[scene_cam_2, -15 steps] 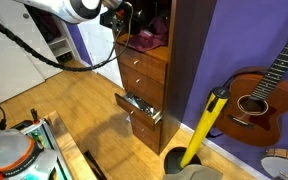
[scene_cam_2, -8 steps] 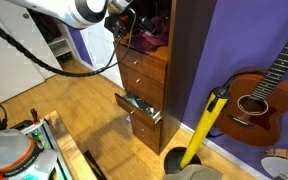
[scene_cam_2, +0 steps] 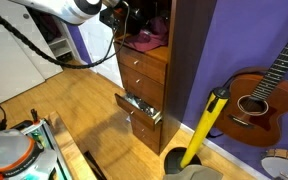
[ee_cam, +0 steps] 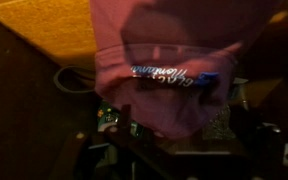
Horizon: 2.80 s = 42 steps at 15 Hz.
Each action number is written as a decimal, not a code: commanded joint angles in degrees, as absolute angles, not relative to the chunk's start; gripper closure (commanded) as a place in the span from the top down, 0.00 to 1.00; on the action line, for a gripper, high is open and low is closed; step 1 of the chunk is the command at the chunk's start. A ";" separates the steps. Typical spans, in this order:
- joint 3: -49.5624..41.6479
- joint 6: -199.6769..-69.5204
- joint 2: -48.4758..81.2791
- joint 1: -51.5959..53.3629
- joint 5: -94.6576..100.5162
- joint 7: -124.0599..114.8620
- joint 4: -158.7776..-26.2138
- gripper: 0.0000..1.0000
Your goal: Hang the hat on the knob of the first top drawer
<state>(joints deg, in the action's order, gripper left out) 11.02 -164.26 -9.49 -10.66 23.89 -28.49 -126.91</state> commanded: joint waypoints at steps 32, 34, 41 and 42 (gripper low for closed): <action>8.40 -168.04 -10.02 -4.22 8.18 -15.89 -135.27 0.01; 7.20 -167.23 -12.92 -2.28 0.78 -8.93 -138.28 0.01; -1.78 -167.52 -18.37 6.32 -12.00 8.82 -146.51 0.01; -3.01 -168.02 -18.65 7.48 -13.26 10.86 -147.19 0.01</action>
<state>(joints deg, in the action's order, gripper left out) 0.89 -167.69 -16.23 3.79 -9.14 4.72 -142.82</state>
